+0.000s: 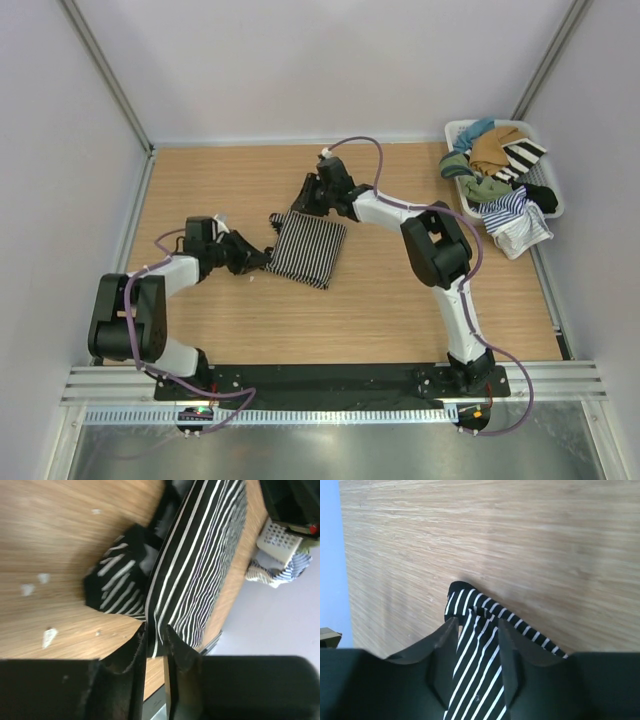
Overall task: Fold and stack the tank tops
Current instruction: Fold the tank top, then neatly place the folded tank top to the corner, then grab the tank top from the pile
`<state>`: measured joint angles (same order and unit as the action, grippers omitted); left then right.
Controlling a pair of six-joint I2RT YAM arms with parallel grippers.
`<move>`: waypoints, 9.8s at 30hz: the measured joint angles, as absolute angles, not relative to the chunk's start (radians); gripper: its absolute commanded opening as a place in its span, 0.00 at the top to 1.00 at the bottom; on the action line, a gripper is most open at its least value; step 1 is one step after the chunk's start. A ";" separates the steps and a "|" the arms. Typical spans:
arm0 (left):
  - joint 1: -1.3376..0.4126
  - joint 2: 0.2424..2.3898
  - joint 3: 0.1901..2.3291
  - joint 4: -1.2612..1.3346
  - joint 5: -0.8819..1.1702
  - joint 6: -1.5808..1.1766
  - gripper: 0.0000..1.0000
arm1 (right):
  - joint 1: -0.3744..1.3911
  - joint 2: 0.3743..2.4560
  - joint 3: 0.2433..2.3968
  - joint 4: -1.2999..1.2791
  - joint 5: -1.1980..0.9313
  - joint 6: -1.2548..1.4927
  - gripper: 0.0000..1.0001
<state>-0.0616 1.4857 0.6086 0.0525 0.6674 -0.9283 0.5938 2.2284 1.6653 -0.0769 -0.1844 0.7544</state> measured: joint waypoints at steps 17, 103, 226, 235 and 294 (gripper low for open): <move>-0.136 1.250 0.613 -0.144 0.382 -0.875 0.36 | 0.513 2.001 1.550 -0.088 -0.205 0.514 0.46; -0.365 1.702 0.883 -0.134 0.411 -0.750 0.99 | 0.410 1.695 1.013 -0.241 -0.270 0.503 0.99; -0.451 0.898 0.812 -0.631 -0.065 -0.738 0.28 | 0.627 2.008 1.229 -0.069 -0.332 0.640 0.55; -0.446 0.799 0.891 -0.717 -0.165 -0.725 0.27 | 0.761 2.180 1.498 0.032 -0.360 0.753 0.25; 0.014 1.147 0.717 -0.111 0.318 -0.833 0.23 | -0.293 1.576 1.262 -0.512 0.337 0.606 0.87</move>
